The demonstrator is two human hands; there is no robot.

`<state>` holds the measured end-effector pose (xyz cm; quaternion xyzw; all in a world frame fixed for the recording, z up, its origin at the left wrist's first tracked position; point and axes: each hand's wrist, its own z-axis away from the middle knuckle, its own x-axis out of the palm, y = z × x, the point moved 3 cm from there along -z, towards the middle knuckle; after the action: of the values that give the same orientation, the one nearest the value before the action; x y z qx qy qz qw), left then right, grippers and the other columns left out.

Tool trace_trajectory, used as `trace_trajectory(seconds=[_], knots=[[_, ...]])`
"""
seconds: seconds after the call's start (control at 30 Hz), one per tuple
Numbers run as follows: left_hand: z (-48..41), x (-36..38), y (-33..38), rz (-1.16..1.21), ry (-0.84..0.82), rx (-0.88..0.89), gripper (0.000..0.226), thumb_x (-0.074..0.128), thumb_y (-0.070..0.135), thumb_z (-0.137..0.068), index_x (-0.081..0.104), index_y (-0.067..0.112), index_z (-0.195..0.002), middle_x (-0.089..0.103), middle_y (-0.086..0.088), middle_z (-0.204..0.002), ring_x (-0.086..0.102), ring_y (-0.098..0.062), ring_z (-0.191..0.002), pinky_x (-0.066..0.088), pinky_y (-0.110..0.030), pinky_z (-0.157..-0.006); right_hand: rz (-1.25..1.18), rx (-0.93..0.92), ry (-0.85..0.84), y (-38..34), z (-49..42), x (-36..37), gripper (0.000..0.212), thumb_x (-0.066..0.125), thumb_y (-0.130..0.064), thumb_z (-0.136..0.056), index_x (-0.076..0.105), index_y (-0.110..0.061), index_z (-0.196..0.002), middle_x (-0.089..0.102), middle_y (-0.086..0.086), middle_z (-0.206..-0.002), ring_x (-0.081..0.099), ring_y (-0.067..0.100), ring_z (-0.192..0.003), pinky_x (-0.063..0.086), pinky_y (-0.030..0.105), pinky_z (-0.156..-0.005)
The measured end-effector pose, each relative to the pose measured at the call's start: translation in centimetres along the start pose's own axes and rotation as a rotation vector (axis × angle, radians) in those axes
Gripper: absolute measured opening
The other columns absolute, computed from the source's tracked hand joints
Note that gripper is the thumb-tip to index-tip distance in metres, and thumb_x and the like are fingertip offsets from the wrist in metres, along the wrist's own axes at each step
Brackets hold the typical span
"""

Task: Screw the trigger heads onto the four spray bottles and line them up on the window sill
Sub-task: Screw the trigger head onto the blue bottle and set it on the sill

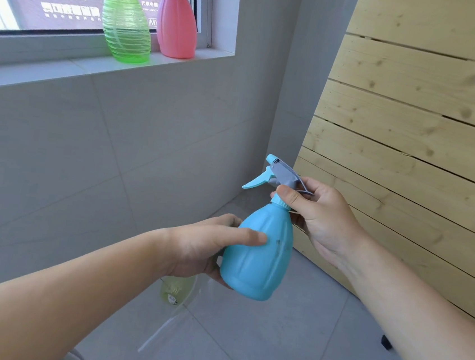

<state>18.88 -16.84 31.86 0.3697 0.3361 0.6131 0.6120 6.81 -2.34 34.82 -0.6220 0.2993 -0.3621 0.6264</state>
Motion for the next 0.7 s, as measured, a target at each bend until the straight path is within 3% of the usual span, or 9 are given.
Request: trace_trajectory(seconds=[0.07, 0.17, 0.3, 0.37, 0.5, 0.6, 0.7], knots=[[0.0, 0.14, 0.04, -0.086, -0.006, 0.007, 0.079, 0.084, 0.05, -0.065, 0.056, 0.021, -0.133, 0.073, -0.007, -0.128, 0.072, -0.028, -0.115, 0.054, -0.058, -0.101, 0.022, 0.014, -0.008, 0.21, -0.06, 0.01, 0.02, 0.07, -0.015, -0.091, 0.074, -0.01, -0.111, 0.07, 0.009, -0.093, 0.062, 0.025, -0.09, 0.049, 0.043, -0.087], [0.21, 0.62, 0.21, -0.14, -0.027, 0.015, 0.06, 0.078, 0.051, -0.075, 0.065, 0.027, -0.128, 0.076, -0.002, -0.123, 0.072, -0.025, -0.116, 0.053, -0.053, -0.106, 0.032, 0.01, -0.006, 0.32, -0.05, 0.15, 0.021, 0.07, -0.015, -0.091, 0.074, -0.01, -0.112, 0.069, 0.01, -0.094, 0.062, 0.024, -0.089, 0.052, 0.042, -0.087], [0.0, 0.52, -0.09, 0.028, -0.056, 0.015, 0.06, 0.07, 0.05, -0.078, 0.066, 0.023, -0.131, 0.072, -0.006, -0.132, 0.069, -0.027, -0.12, 0.052, -0.051, -0.106, -0.003, 0.006, -0.006, -0.13, 0.07, 0.1, 0.02, 0.069, -0.014, -0.092, 0.074, -0.011, -0.111, 0.068, 0.011, -0.095, 0.062, 0.024, -0.09, 0.051, 0.039, -0.083], [0.01, 0.52, -0.04, 0.097, -0.073, 0.013, 0.062, 0.067, 0.045, -0.077, 0.065, 0.017, -0.132, 0.071, -0.009, -0.133, 0.07, -0.026, -0.113, 0.056, -0.047, -0.095, -0.004, 0.002, -0.001, -0.32, 0.07, -0.05, 0.019, 0.069, -0.014, -0.092, 0.074, -0.012, -0.11, 0.067, 0.012, -0.097, 0.059, 0.026, -0.09, 0.045, 0.041, -0.082], [0.19, 0.62, 0.32, 0.043, 0.014, 0.057, 0.051, 0.078, 0.038, -0.073, 0.064, 0.014, -0.115, 0.079, 0.001, -0.099, 0.075, -0.015, -0.09, 0.062, -0.046, -0.083, -0.009, -0.001, 0.028, -0.25, 0.13, -0.13, 0.013, 0.068, -0.014, -0.092, 0.075, -0.016, -0.103, 0.066, 0.013, -0.098, 0.057, 0.026, -0.091, 0.042, 0.042, -0.083], [0.21, 0.65, 0.35, 0.019, 0.055, 0.064, 0.053, 0.083, 0.039, -0.071, 0.063, 0.012, -0.112, 0.078, 0.001, -0.097, 0.076, -0.017, -0.091, 0.061, -0.052, -0.089, -0.037, 0.014, 0.034, -0.2, 0.26, -0.03, 0.01, 0.068, -0.013, -0.093, 0.075, -0.017, -0.098, 0.065, 0.013, -0.096, 0.057, 0.026, -0.09, 0.045, 0.041, -0.082], [0.25, 0.81, 0.29, 0.01, -0.02, 0.041, 0.023, 0.079, 0.044, -0.077, 0.08, 0.023, -0.086, 0.079, -0.001, -0.099, 0.074, -0.022, -0.096, 0.06, -0.049, -0.091, -0.054, 0.031, 0.024, -0.21, 0.32, 0.11, 0.01, 0.068, -0.014, -0.093, 0.075, -0.017, -0.1, 0.067, 0.01, -0.093, 0.06, 0.023, -0.086, 0.051, 0.033, -0.076]])
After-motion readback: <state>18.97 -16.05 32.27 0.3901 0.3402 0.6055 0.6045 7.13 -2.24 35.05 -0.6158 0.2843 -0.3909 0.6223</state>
